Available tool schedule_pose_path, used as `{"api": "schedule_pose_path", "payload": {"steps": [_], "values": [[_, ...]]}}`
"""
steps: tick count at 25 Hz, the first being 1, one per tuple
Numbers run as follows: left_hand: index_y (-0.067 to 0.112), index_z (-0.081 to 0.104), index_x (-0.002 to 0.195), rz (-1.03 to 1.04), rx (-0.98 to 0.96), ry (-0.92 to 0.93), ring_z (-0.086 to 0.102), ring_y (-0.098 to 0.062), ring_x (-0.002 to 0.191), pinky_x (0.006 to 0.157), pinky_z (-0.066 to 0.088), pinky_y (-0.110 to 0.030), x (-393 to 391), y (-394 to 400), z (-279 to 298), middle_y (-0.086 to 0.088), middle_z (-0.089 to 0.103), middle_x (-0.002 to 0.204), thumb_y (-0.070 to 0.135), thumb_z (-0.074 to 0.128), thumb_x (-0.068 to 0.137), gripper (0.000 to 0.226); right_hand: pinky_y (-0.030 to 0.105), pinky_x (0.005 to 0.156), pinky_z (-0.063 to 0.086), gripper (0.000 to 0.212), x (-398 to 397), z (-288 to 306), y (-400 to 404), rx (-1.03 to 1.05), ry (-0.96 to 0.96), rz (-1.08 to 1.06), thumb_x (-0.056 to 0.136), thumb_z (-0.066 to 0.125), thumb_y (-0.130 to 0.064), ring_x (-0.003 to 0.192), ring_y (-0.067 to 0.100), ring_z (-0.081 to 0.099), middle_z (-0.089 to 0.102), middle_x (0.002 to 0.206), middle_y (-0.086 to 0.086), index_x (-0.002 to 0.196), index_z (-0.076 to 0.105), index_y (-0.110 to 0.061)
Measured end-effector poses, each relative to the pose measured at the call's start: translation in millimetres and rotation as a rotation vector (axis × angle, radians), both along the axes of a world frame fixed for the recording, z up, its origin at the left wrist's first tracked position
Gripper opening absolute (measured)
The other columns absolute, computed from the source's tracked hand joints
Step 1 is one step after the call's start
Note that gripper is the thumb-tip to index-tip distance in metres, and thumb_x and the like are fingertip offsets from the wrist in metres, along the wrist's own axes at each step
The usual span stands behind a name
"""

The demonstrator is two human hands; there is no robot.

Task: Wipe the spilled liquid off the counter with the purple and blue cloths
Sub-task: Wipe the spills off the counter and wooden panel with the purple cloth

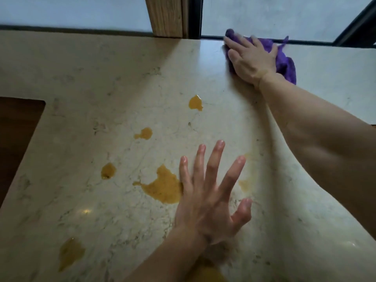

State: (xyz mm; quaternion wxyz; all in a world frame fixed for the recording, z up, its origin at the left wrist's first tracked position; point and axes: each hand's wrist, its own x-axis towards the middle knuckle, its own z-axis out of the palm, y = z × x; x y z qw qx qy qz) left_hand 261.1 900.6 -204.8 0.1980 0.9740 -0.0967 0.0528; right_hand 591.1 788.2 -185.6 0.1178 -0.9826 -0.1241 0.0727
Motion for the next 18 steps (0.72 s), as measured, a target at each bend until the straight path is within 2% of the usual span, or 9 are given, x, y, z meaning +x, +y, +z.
{"api": "schedule_pose_path", "payload": {"steps": [4,8,11,14,16,18], "values": [[0.033,0.020,0.153,0.026,-0.200,-0.021,0.008,-0.035,0.153,0.111,0.014,-0.075,2,5,4,-0.006,0.004,0.166,0.051,0.034,0.089,0.068,0.066,0.115,-0.005,0.048,-60,1,-4,0.000,0.018,0.290,0.100,0.012,-0.055,0.153,0.019,0.004,0.010,0.162,-0.024,0.148,0.015,-0.060],[0.029,0.021,0.152,0.011,-0.321,-0.103,0.016,-0.036,0.152,0.108,0.026,-0.070,3,9,4,-0.008,0.008,0.164,0.051,0.028,0.093,0.063,0.065,0.116,-0.004,0.051,-178,0,-10,-0.033,-0.003,0.343,0.100,0.008,-0.055,0.153,0.019,0.003,0.007,0.163,-0.024,0.151,0.009,-0.057],[0.028,0.025,0.150,0.017,-0.437,-0.142,0.017,-0.034,0.151,0.107,0.033,-0.067,8,11,3,-0.016,0.014,0.164,0.047,0.032,0.094,0.060,0.064,0.117,0.002,0.050,-300,-1,-25,-0.051,-0.032,0.263,0.102,0.009,-0.053,0.153,0.021,0.005,0.013,0.163,-0.019,0.152,0.019,-0.051],[0.024,0.031,0.151,0.047,-0.414,-0.120,0.022,-0.035,0.148,0.107,0.035,-0.064,6,10,6,-0.019,0.018,0.162,0.042,0.034,0.090,0.064,0.063,0.117,0.007,0.046,-444,-1,-33,-0.052,-0.040,0.158,0.105,0.015,-0.051,0.153,0.021,0.006,0.017,0.162,-0.017,0.151,0.023,-0.052],[0.018,0.036,0.151,0.044,-0.419,-0.126,0.025,-0.037,0.147,0.109,0.033,-0.062,6,13,9,-0.020,0.020,0.161,0.048,0.030,0.089,0.069,0.063,0.117,0.011,0.048,-524,-3,-39,-0.067,-0.047,0.001,0.104,0.016,-0.052,0.153,0.018,0.006,0.018,0.162,-0.018,0.152,0.021,-0.051],[0.017,0.038,0.151,0.013,-0.411,-0.135,0.027,-0.036,0.146,0.112,0.028,-0.062,2,14,8,-0.020,0.023,0.160,0.061,0.025,0.089,0.077,0.064,0.116,0.013,0.048,-592,-3,-36,-0.063,-0.056,-0.290,0.104,0.017,-0.051,0.153,0.019,0.011,0.022,0.161,-0.016,0.151,0.024,-0.048]]}}
